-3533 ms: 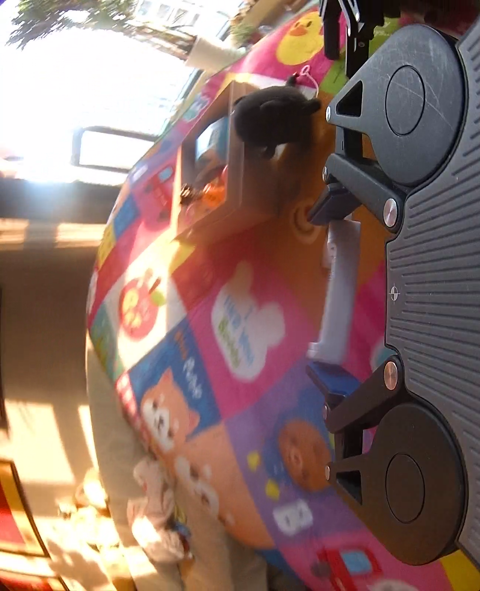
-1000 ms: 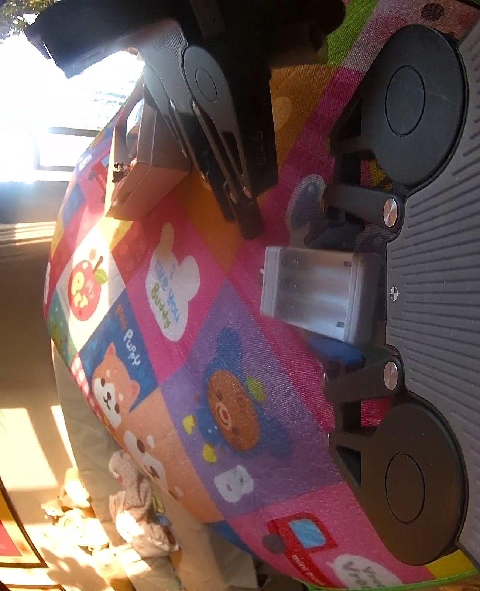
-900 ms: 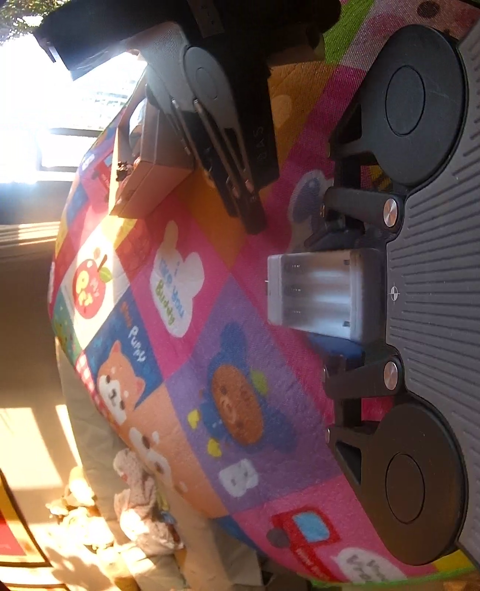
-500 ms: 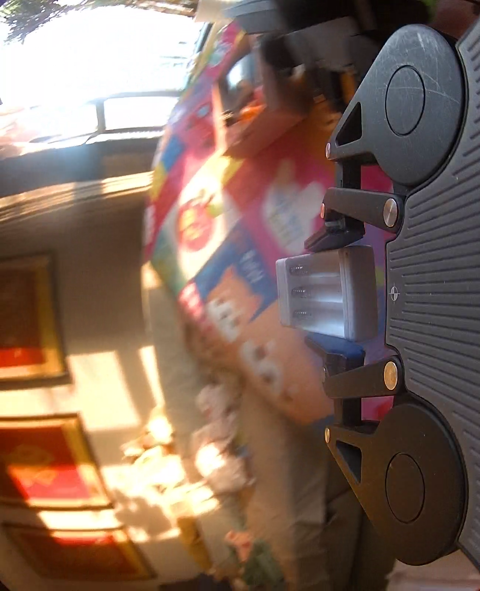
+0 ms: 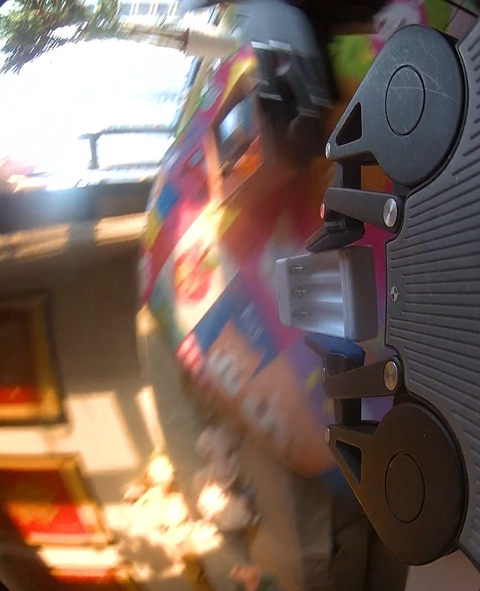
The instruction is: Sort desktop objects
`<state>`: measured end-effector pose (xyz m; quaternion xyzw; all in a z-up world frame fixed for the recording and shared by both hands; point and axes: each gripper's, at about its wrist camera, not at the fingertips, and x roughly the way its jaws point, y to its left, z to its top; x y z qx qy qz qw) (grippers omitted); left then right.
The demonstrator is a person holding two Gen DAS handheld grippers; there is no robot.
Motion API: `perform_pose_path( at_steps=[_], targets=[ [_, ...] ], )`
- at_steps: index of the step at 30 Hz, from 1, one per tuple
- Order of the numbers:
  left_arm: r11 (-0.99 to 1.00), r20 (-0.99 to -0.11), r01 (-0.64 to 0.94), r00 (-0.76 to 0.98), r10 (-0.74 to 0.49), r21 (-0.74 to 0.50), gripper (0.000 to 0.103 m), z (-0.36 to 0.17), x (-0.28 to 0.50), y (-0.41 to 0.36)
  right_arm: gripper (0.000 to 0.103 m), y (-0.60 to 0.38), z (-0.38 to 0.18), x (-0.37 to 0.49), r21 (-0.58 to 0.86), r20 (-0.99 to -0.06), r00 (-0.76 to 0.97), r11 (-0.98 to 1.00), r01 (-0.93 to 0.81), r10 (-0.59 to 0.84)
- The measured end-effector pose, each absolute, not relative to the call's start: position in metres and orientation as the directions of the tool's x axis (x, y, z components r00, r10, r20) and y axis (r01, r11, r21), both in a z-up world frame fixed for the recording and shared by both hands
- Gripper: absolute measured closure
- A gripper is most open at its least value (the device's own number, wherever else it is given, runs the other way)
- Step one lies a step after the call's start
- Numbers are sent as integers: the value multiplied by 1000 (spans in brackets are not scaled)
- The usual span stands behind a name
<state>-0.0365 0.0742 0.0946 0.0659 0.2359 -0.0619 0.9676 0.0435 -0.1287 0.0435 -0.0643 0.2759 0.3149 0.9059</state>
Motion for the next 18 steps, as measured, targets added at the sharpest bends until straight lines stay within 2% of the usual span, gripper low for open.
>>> perform_pose_path(
  at_steps=[1, 3, 6, 9, 13, 15, 18],
  targets=[
    [977, -495, 194, 860, -127, 87, 50, 85, -35, 63, 33, -145, 50, 36, 49, -517, 681, 813, -581, 518],
    [955, -549, 289, 809, -211, 59, 50, 66, -35, 37, 28, -176, 57, 20, 32, -490, 736, 853, -520, 467],
    [895, -600, 444, 729, -331, 46, 50, 46, -43, -5, 23, -213, 56, -1, -1, -489, 792, 908, -419, 365],
    [831, -628, 553, 667, -401, 57, 50, 33, -49, -37, 22, -240, 44, -18, -6, -519, 805, 941, -338, 286],
    [808, -681, 578, 638, -360, 114, 44, 16, -52, -49, 18, -259, 28, -33, 46, -559, 789, 959, -279, 256],
    [827, -694, 542, 654, -302, 151, 34, 12, -54, -39, 14, -262, 21, -38, 74, -572, 776, 959, -274, 266],
    [862, -687, 457, 700, -197, 218, 24, 15, -56, -17, 7, -256, 12, -44, 82, -589, 758, 954, -288, 280]
  ],
)
